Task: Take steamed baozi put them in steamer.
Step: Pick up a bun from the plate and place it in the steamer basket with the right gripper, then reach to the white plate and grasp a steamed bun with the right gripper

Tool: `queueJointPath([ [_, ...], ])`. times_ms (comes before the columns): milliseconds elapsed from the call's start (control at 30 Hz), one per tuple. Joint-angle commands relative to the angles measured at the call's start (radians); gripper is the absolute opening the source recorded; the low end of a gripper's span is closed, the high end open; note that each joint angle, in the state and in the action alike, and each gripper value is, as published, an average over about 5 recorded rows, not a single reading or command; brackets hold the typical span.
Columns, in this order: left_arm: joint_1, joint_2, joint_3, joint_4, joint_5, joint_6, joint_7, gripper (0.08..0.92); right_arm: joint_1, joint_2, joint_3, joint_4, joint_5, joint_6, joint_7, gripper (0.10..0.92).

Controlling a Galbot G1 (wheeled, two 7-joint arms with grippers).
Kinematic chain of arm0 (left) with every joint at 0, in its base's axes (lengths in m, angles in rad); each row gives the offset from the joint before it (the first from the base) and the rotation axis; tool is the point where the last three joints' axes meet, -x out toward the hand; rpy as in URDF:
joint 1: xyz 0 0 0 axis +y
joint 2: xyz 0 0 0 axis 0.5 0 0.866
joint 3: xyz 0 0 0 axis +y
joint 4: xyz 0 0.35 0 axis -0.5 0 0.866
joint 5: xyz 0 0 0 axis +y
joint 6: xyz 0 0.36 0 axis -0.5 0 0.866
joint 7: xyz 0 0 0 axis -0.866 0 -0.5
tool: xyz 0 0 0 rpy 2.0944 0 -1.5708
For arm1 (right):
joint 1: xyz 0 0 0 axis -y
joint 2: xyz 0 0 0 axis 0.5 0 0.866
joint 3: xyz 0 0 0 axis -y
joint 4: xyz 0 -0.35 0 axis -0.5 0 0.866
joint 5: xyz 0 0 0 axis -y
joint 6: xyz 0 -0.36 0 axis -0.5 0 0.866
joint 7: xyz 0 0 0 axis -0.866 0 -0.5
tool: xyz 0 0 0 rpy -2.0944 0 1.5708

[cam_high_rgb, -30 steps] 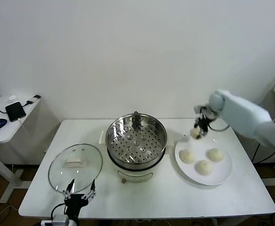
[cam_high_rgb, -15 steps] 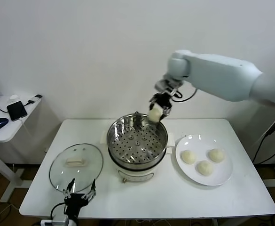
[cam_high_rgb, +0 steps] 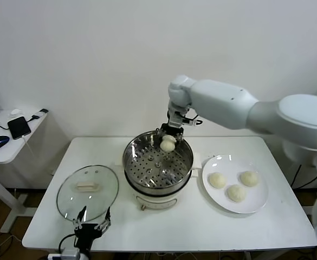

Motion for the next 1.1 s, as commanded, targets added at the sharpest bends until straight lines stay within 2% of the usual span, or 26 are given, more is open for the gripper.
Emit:
queueJointPath([
  [33, -0.004, -0.003, 0.002, 0.007, 0.002, -0.002, -0.001, 0.823, -0.147, 0.096, 0.121, -0.211, -0.216, 0.144, 0.075, 0.636],
  [367, -0.013, -0.001, 0.002, 0.014, 0.002, -0.007, -0.002, 0.823, -0.182, 0.162, 0.163, -0.313, -0.242, 0.144, 0.123, 0.655],
  [533, -0.015, -0.001, 0.002, 0.013, 0.002, -0.007, -0.002, 0.823, -0.143, 0.130, 0.140, -0.248, -0.156, 0.144, 0.120, 0.774],
  [633, -0.014, -0.002, 0.002, 0.008, 0.003, -0.007, -0.002, 0.823, -0.070, 0.079, 0.093, -0.146, -0.034, 0.144, 0.068, 0.814],
  [700, -0.012, -0.003, 0.002, 0.004, 0.004, -0.007, -0.001, 0.823, 0.010, 0.033, 0.022, -0.063, 0.098, 0.144, 0.011, 0.820],
  [800, -0.006, -0.004, 0.005, -0.003, 0.007, -0.008, 0.002, 0.823, 0.178, -0.062, -0.153, 0.081, 0.418, 0.099, -0.063, 0.822],
  [867, -0.003, -0.004, 0.008, -0.007, 0.010, -0.009, 0.003, 0.823, 0.288, -0.143, -0.293, 0.187, 0.638, 0.017, -0.074, 0.823],
  [933, 0.000, -0.004, 0.010, -0.010, 0.011, -0.010, 0.004, 0.823, 0.378, -0.232, -0.419, 0.279, 0.793, -0.079, -0.058, 0.823],
  [1000, -0.001, -0.005, 0.011, -0.012, 0.011, -0.010, 0.004, 0.823, 0.448, -0.330, -0.511, 0.345, 0.870, -0.188, -0.027, 0.823],
  [1100, -0.003, -0.004, 0.012, -0.013, 0.010, -0.011, 0.004, 0.823, 0.514, -0.473, -0.607, 0.412, 0.853, -0.388, 0.030, 0.823],
])
